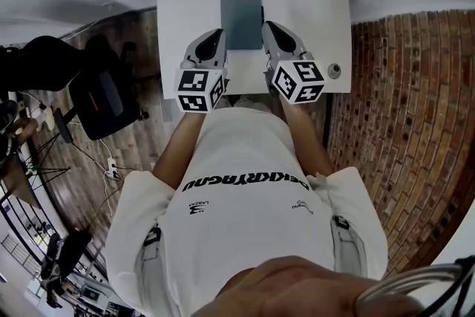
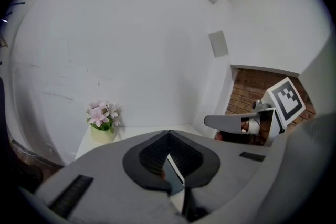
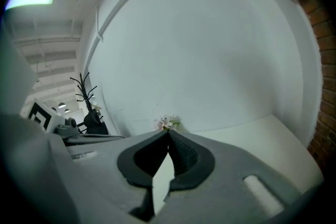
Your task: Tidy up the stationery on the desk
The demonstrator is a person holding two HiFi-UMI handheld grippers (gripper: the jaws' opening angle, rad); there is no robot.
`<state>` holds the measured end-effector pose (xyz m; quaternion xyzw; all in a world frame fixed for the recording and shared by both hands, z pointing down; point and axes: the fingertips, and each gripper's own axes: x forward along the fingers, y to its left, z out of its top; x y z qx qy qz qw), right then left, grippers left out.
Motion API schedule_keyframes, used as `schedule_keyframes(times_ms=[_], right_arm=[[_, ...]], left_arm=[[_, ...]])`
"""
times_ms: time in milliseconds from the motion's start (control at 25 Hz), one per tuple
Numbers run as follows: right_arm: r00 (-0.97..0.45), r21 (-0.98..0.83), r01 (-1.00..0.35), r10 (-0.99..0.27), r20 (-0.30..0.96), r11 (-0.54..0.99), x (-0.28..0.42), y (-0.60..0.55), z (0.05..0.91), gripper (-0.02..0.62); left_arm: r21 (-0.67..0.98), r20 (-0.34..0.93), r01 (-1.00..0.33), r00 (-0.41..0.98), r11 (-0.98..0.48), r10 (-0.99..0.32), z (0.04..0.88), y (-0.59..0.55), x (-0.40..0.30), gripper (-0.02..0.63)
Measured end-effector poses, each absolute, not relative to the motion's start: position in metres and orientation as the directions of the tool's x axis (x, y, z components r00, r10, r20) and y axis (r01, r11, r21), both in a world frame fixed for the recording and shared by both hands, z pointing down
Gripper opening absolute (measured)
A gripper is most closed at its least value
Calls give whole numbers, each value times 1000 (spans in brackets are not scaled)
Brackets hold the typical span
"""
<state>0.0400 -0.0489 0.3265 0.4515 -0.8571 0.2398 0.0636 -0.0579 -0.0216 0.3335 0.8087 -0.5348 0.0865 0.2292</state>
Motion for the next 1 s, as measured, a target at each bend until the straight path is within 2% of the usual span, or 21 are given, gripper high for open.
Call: schedule_keyframes(times_ms=[320,680,1000], right_arm=[[-577,-230,-813,-792,199,534,33,-36,286,-3],[-566,-188,-821,-812,139,540,37,-33,264,-2],[-562,-165,-825,-816,132,541,34,-31,261,-3]], left_arm=[[251,268,-904,408,-346,-873,295,-18,-57,-2],[209,158,-899,420,-385,-894,267,-18,-46,-2],[196,138,-896,428,-399,-893,261,-18,-45,-2]])
